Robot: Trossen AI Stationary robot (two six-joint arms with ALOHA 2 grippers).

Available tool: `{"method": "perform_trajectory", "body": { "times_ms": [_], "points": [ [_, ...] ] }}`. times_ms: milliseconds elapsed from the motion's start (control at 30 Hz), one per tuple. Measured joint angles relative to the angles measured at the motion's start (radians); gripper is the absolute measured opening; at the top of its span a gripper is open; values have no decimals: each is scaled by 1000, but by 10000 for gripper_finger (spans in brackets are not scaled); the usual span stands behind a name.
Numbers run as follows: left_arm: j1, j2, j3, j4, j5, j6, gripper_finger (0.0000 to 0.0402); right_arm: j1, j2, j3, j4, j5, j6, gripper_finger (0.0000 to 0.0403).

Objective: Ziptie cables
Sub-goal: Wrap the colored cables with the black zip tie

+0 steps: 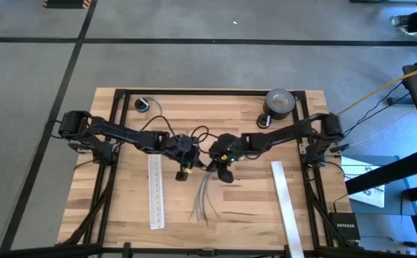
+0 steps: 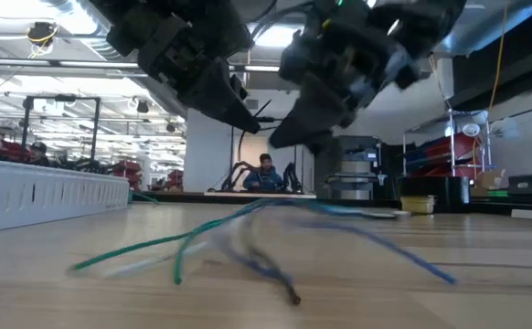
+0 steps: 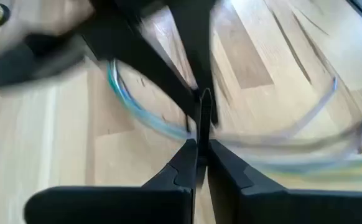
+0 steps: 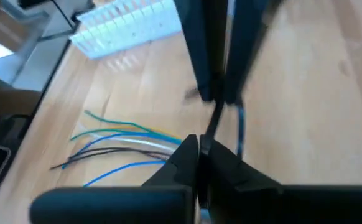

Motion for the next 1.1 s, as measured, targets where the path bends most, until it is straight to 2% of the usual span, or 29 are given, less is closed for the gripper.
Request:
{"method": "perform_trajectory", "body": {
  "times_ms": [167,333,467,533,633,800,867,1000,1100],
  "points": [
    [-3,0,-1,-2,-1,-6,6,0,-88,1,-157,15,-42,49],
    [-4,0,-1,21,-1,-7,7,0,-112,1,-122,15,-65,116],
    [-5,0,-2,29,-1,-10,7,-3,-111,1,-152,59,-203,148],
    [-5,0,-2,31,-1,-9,7,-1,-110,-3,-130,68,-268,152],
    [-5,0,-2,34,-1,-7,7,0,-99,-37,45,68,-350,152],
    [-5,0,-2,31,-1,-7,7,-1,-95,-98,257,65,-437,129],
    [-5,0,-2,38,0,-7,7,9,-96,-104,271,60,-475,120],
    [-5,0,-2,57,0,-7,7,27,-78,-106,264,141,-574,106],
    [-5,0,-2,54,1,-7,7,27,-77,-106,271,149,-619,102]
  ]
}}
